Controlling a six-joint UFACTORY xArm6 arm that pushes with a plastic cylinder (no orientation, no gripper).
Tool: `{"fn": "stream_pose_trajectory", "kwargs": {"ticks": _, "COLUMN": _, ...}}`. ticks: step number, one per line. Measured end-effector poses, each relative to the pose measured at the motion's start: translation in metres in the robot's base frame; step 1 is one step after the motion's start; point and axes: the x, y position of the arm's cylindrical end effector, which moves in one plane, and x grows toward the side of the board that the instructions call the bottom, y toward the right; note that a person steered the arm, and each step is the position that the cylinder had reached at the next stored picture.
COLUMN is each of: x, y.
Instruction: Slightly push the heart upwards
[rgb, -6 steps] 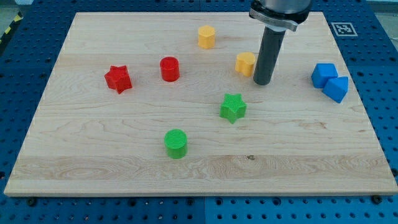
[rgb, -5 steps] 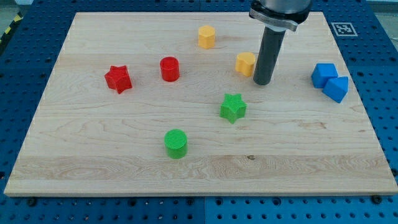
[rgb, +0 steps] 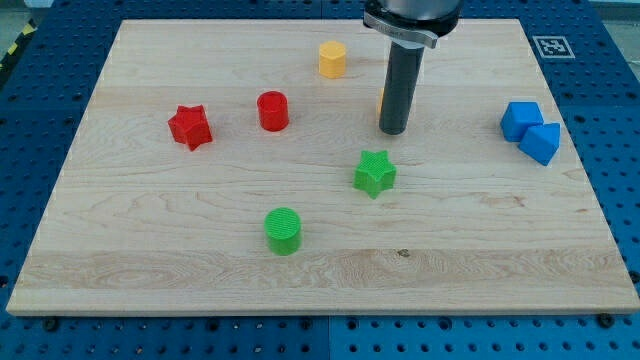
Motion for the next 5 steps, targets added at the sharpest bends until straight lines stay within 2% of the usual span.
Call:
{"fn": "stream_pose_trajectory", "kwargs": {"ticks": 3, "x": -0.003, "y": -0.003}}
{"fn": "stream_pose_trajectory", "kwargs": {"ticks": 5, "x": -0.024, "y": -0.008}}
